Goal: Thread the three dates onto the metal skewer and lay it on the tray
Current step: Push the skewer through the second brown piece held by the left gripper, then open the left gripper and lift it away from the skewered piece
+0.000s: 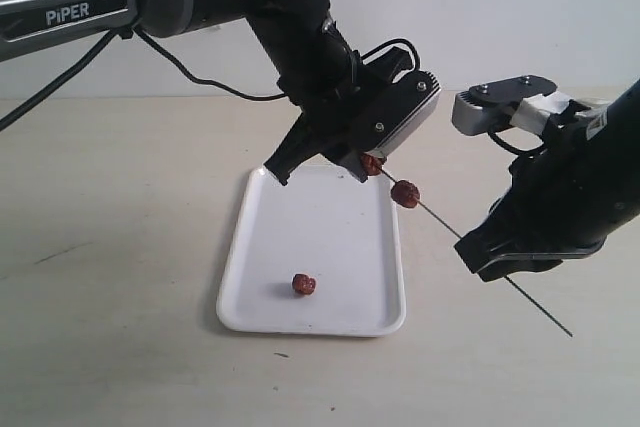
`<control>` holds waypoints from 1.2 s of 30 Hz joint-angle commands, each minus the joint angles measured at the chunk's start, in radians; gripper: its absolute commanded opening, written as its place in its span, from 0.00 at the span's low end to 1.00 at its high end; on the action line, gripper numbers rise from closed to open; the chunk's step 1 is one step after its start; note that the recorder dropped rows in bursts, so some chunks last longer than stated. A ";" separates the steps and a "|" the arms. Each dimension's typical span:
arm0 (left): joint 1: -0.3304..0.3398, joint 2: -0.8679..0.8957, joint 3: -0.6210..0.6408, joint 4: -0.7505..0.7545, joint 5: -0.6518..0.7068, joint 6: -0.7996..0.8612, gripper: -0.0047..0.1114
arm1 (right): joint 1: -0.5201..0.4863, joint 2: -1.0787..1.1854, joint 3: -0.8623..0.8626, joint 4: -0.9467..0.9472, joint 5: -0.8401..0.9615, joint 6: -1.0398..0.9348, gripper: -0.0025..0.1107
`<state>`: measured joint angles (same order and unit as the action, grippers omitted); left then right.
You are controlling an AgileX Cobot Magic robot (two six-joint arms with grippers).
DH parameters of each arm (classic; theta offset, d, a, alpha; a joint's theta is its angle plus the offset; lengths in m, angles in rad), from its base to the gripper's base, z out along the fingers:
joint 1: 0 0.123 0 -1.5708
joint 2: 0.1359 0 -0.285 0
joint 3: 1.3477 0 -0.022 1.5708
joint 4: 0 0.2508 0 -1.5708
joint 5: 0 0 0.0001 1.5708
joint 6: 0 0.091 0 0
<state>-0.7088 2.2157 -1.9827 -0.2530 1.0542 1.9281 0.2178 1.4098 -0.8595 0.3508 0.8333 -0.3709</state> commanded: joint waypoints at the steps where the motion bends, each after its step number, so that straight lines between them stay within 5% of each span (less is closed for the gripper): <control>1: -0.001 -0.009 0.002 -0.047 0.005 0.001 0.30 | -0.005 0.002 -0.008 0.009 -0.047 -0.002 0.02; 16: 0.001 -0.009 0.002 -0.118 -0.019 -0.053 0.30 | -0.005 0.002 -0.008 0.009 -0.054 -0.002 0.02; 25: 0.001 -0.009 0.002 -0.152 -0.023 -0.117 0.54 | -0.005 0.002 -0.008 0.009 -0.052 -0.002 0.02; 36: 0.001 -0.032 0.002 -0.194 -0.023 -0.159 0.55 | -0.005 0.002 -0.008 0.005 -0.052 0.032 0.02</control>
<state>-0.7070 2.2095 -1.9827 -0.4244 1.0365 1.8011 0.2178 1.4098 -0.8595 0.3531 0.7914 -0.3533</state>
